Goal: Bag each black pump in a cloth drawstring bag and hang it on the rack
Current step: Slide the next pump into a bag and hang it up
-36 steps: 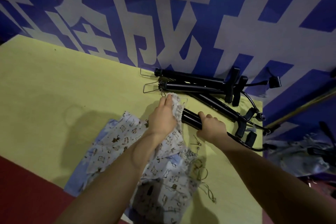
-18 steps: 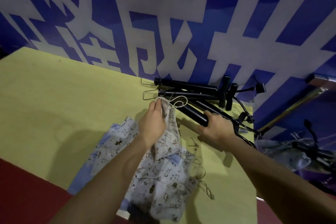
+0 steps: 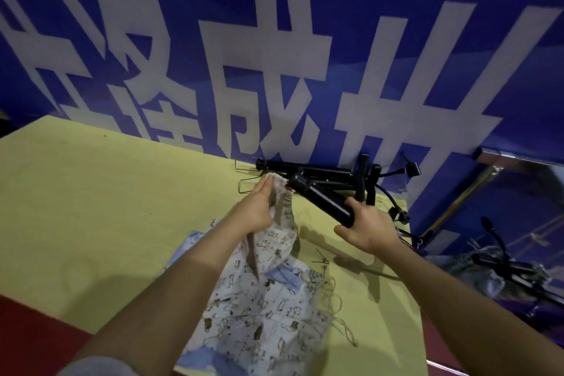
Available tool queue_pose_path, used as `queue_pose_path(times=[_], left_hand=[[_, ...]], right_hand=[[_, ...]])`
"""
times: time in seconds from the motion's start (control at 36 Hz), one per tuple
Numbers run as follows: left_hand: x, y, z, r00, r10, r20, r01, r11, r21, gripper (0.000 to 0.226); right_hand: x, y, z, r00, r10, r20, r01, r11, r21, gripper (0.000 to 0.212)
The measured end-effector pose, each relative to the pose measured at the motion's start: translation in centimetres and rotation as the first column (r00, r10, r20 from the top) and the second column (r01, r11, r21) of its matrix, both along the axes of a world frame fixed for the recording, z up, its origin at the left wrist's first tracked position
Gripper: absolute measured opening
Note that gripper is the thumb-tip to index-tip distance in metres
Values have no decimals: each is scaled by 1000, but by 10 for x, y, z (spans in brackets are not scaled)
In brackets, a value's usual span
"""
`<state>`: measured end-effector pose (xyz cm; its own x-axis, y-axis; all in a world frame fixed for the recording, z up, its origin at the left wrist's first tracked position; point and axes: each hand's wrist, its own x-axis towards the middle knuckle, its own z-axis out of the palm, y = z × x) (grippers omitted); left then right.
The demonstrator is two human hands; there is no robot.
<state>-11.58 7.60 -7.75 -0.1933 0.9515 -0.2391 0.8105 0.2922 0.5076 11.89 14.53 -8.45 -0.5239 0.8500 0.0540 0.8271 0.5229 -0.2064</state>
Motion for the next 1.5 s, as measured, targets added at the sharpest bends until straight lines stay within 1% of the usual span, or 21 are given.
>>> queue_pose_path(times=[0.14, 0.22, 0.42, 0.58, 0.75, 0.86, 0.89, 0.94, 1.03, 1.06, 1.11, 1.17, 1.22, 1.28, 1.31, 1.33, 1.36, 1.39, 1.44, 1.47, 1.5], left_hand=[[-4, -3, 4, 999, -38, 25, 38, 999, 1, 99], [-3, -7, 6, 995, -82, 48, 83, 997, -10, 102], [-13, -15, 8, 992, -128, -13, 127, 990, -53, 113], [-8, -20, 18, 983, -177, -53, 176, 984, -21, 107], [4, -14, 13, 976, -215, -39, 216, 976, 31, 104], [10, -12, 6, 971, -240, -20, 240, 971, 1, 103], [11, -13, 4, 968, -249, -41, 249, 968, -8, 104], [14, -14, 0, 963, -240, -121, 243, 970, 12, 101], [16, -14, -3, 973, -117, -201, 152, 973, 173, 72], [17, -13, -3, 969, -77, -236, 129, 969, 213, 62], [16, -11, -2, 951, -30, -309, 111, 962, 251, 50], [13, -10, -3, 943, 0, -332, 96, 958, 272, 46], [9, -9, -5, 949, 27, -315, 73, 951, 301, 47], [5, -9, -6, 957, 56, -285, 43, 944, 328, 48], [3, -9, -5, 961, 73, -268, 23, 941, 337, 48], [1, -10, -4, 964, 84, -251, 7, 940, 342, 48], [-1, -11, -3, 968, 88, -233, -1, 937, 349, 48], [-2, -12, -2, 972, 86, -218, -3, 935, 355, 49], [-5, -16, 0, 978, 76, -195, 3, 927, 374, 51], [-5, -18, 1, 980, 69, -185, 7, 923, 384, 51], [-6, -20, 2, 983, 65, -173, 9, 919, 395, 51]], right_hand=[[-3, -3, 4, 982, 93, 166, -101, 994, 37, 48], [-11, -7, 8, 957, 168, 236, -187, 980, 62, 42], [-30, -9, 7, 893, 229, 388, -267, 963, 47, 42], [-54, -12, 9, 824, 260, 503, -365, 923, 120, 42], [-74, -16, 16, 764, 307, 568, -523, 810, 266, 39], [-79, -14, 16, 749, 257, 611, -564, 732, 382, 62], [-79, -13, 16, 762, 272, 588, -578, 695, 428, 58], [-82, -9, 16, 783, 322, 532, -600, 618, 508, 41], [-85, -6, 20, 797, 354, 489, -602, 523, 603, 16], [-85, -6, 21, 813, 355, 462, -583, 511, 632, 13], [-83, -4, 23, 851, 351, 391, -524, 513, 680, 19], [-80, -2, 23, 879, 374, 296, -462, 512, 724, 30], [-75, -1, 21, 871, 439, 219, -436, 487, 757, 35], [-70, 0, 17, 844, 501, 189, -449, 468, 761, 33], [-68, -2, 16, 837, 518, 176, -458, 486, 744, 30], [-67, -3, 14, 837, 527, 149, -460, 530, 712, 26], [-68, -6, 13, 844, 528, 97, -449, 595, 666, 22], [-69, -10, 12, 862, 508, 13, -415, 690, 593, 19], [-74, -13, 10, 914, 375, -153, -304, 886, 350, 20], [-77, -12, 7, 944, 279, -176, -242, 948, 204, 25], [-80, -9, 5, 966, 188, -179, -177, 981, 76, 35]])
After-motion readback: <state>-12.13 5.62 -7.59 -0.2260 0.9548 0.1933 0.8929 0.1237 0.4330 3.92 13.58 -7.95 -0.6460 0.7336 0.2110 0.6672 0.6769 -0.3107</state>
